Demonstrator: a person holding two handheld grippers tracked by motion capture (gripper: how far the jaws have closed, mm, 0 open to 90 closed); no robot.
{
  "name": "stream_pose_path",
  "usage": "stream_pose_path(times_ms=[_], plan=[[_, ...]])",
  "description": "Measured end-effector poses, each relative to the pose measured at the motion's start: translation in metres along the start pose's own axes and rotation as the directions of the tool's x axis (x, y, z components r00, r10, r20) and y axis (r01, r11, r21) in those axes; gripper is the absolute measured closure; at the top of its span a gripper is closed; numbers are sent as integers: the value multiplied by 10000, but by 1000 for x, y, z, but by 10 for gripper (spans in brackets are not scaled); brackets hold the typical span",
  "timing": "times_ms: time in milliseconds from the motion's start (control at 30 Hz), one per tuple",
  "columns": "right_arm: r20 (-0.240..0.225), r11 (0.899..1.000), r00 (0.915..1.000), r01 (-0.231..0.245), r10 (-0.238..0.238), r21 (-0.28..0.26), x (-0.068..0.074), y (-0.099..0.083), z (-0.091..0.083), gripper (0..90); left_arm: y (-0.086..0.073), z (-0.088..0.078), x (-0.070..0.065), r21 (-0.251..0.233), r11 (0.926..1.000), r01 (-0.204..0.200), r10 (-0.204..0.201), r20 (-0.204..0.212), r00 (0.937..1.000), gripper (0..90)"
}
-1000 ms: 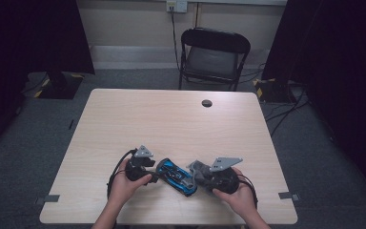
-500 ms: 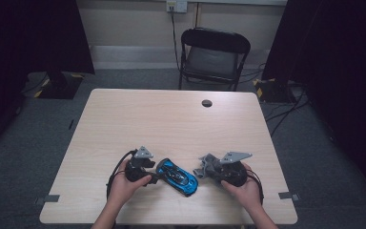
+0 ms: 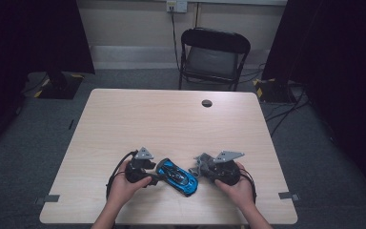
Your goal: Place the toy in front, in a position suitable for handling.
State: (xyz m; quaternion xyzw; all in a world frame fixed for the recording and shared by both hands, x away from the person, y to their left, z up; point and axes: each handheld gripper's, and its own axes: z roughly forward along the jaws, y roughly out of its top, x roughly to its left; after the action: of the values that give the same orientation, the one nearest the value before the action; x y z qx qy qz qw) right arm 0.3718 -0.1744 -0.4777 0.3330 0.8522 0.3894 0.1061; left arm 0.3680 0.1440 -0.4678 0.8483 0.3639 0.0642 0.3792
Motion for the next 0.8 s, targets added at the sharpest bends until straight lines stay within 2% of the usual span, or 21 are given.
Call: stream_pose_path(times_ms=[400,467,700,800], plan=[[347,9999,9993,-116,118,-76,0,1,5,714,-4,1,-1,106,9999,55,-56,90,9999,379],[452,9999,9989,-134,138,-100,-1,1,6,714,-4,2,-2,239,9997,-43,41,56,10000,381],[383,9999,9992,-149,151,-64,2,2,11,714,-5,4,-2,301,9995,-39,35,119,9999,388],[327,10000,9995,-12,14,-79,4,3,12,713,-7,6,-1,350,9994,-49,46,95,9999,389]])
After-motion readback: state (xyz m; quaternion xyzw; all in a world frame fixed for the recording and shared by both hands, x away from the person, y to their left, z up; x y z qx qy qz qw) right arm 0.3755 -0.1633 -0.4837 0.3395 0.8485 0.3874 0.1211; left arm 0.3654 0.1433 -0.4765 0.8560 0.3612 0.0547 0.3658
